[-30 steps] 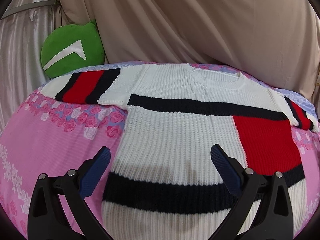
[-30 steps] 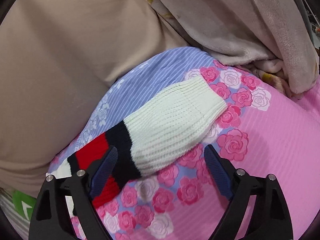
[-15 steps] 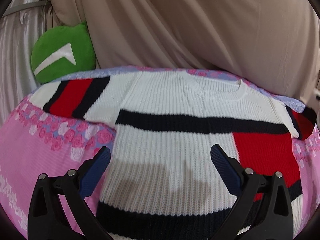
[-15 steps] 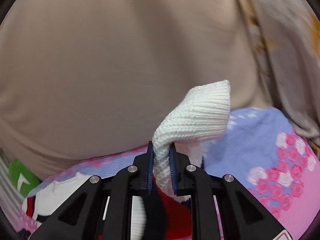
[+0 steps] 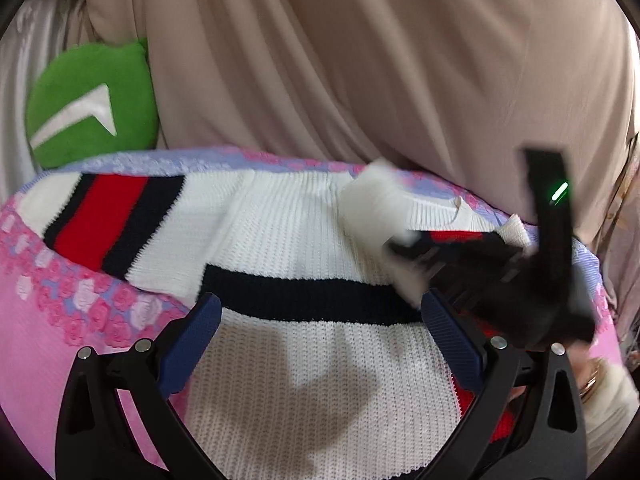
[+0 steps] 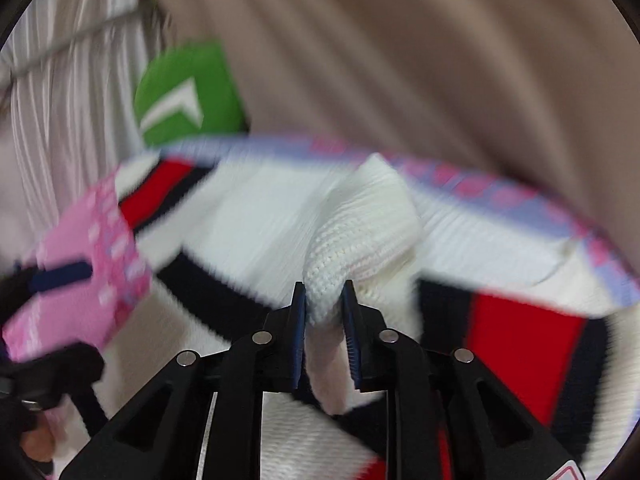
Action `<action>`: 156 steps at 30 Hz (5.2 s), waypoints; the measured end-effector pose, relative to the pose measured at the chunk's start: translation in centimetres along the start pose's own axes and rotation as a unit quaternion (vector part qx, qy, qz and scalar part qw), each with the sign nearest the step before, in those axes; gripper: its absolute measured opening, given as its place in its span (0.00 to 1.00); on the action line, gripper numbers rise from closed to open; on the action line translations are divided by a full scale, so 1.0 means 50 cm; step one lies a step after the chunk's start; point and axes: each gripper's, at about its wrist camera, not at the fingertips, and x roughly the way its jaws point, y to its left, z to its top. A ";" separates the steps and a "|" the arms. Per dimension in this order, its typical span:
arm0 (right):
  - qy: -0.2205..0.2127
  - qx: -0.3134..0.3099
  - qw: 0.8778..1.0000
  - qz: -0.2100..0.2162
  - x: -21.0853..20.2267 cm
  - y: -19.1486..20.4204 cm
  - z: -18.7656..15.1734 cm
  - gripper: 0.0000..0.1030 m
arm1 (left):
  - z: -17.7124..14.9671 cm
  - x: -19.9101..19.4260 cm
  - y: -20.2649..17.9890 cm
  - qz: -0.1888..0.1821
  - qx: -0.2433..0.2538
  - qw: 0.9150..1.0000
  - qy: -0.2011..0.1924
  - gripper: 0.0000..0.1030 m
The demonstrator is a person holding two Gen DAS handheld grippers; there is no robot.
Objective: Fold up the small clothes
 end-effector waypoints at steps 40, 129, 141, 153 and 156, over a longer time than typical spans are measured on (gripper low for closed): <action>-0.063 0.282 0.949 -0.124 -0.238 -0.420 -0.239 0.14 | 0.039 0.237 0.010 -0.013 0.017 0.998 0.063 0.07; -0.014 0.193 0.978 -0.078 -0.231 -0.182 -0.310 0.36 | 0.237 -0.074 -0.066 -0.046 0.073 0.992 -0.090 0.07; -0.026 0.207 0.977 -0.037 -0.240 -0.192 -0.314 0.48 | -0.046 0.186 -0.362 -0.118 0.157 0.975 0.103 0.26; -0.056 0.200 0.976 -0.057 -0.267 -0.200 -0.198 0.57 | 0.004 0.004 0.018 -0.057 -0.033 0.997 0.043 0.77; -0.037 0.203 0.977 -0.052 -0.235 -0.186 -0.154 0.61 | -0.004 0.006 0.084 -0.055 -0.086 0.993 0.057 0.76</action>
